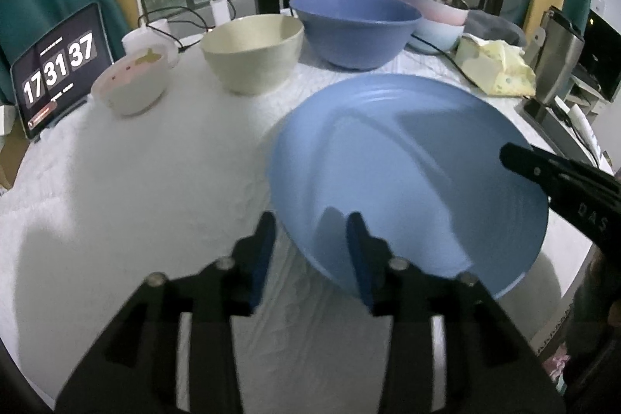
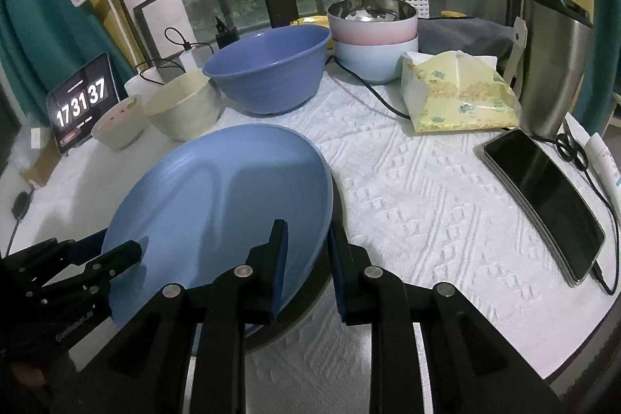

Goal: Organize plates and bowls

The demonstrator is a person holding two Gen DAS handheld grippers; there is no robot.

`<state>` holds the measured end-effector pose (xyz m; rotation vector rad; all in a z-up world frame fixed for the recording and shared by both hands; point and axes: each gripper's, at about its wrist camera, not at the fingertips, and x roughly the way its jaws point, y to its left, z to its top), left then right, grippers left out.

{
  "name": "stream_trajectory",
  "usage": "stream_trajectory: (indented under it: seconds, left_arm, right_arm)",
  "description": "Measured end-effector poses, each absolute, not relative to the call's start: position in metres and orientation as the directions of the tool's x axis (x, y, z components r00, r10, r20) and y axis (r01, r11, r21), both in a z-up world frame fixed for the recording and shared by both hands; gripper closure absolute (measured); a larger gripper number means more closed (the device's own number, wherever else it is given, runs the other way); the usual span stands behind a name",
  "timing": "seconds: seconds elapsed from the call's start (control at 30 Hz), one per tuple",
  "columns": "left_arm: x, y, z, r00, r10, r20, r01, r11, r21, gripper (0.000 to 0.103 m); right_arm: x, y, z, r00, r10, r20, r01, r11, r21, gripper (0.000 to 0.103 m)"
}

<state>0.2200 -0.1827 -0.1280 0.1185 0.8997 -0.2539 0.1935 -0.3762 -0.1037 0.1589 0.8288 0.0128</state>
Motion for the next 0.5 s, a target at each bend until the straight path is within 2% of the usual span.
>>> stream_trajectory:
  seconds: [0.07, 0.5]
  left_arm:
    - [0.219, -0.179, -0.128, 0.594, -0.167, -0.786, 0.259, 0.966, -0.010, 0.056]
    - [0.223, -0.154, -0.119, 0.622, -0.161, -0.767, 0.196, 0.979, -0.047, 0.056]
  right_arm:
    - [0.192, -0.377, -0.102, 0.679, 0.044, -0.733, 0.074, 0.989, 0.128, 0.064]
    - [0.193, -0.392, -0.105, 0.661, 0.014, -0.750, 0.142, 0.979, 0.144, 0.063]
